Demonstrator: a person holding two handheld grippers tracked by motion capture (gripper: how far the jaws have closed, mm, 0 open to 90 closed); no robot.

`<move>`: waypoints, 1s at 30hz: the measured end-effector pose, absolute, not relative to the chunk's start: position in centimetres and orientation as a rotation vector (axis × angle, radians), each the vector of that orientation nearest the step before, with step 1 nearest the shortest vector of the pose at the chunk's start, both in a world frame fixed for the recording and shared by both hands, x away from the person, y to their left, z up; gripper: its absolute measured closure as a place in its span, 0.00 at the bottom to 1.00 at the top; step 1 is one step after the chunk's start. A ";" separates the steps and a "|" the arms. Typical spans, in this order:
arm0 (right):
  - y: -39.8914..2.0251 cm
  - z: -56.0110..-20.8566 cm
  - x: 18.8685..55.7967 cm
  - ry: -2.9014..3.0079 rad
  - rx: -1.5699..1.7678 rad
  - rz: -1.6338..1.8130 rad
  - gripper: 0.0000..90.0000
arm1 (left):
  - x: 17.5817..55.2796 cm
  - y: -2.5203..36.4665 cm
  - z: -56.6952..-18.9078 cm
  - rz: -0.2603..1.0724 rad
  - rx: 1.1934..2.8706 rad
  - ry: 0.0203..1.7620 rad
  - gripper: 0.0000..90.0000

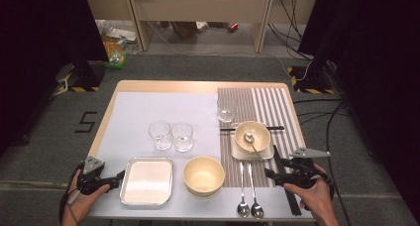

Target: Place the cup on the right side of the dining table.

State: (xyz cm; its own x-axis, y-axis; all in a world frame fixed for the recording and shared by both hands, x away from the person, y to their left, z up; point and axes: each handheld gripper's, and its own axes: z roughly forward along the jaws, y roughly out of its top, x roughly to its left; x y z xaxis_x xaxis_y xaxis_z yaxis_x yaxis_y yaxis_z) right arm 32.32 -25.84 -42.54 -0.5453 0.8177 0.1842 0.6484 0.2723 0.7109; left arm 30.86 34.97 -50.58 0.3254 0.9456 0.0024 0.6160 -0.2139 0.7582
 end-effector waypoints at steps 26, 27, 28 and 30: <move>-26.9 -45.3 31.5 2.326 1.394 1.064 0.25 | 31.0 35.1 -50.6 0.609 1.924 1.385 0.16; -26.9 -45.3 31.5 2.323 1.394 1.064 0.25 | 31.0 35.1 -50.6 0.609 1.926 1.384 0.16; -27.0 -45.4 31.4 2.324 1.403 1.061 0.25 | 31.0 35.1 -50.6 0.610 1.926 1.384 0.16; -27.1 -45.7 31.4 2.326 1.399 1.052 0.25 | 31.0 35.1 -50.6 0.610 1.923 1.385 0.16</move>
State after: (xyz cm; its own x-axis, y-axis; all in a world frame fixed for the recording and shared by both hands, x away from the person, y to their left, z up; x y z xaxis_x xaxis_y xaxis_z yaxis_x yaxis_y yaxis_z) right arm 31.37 -27.09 -45.73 -0.5177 0.8404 0.1605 0.6755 0.2864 0.6795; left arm 31.02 35.13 -50.60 0.3238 0.9460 -0.0159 0.6274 -0.2021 0.7521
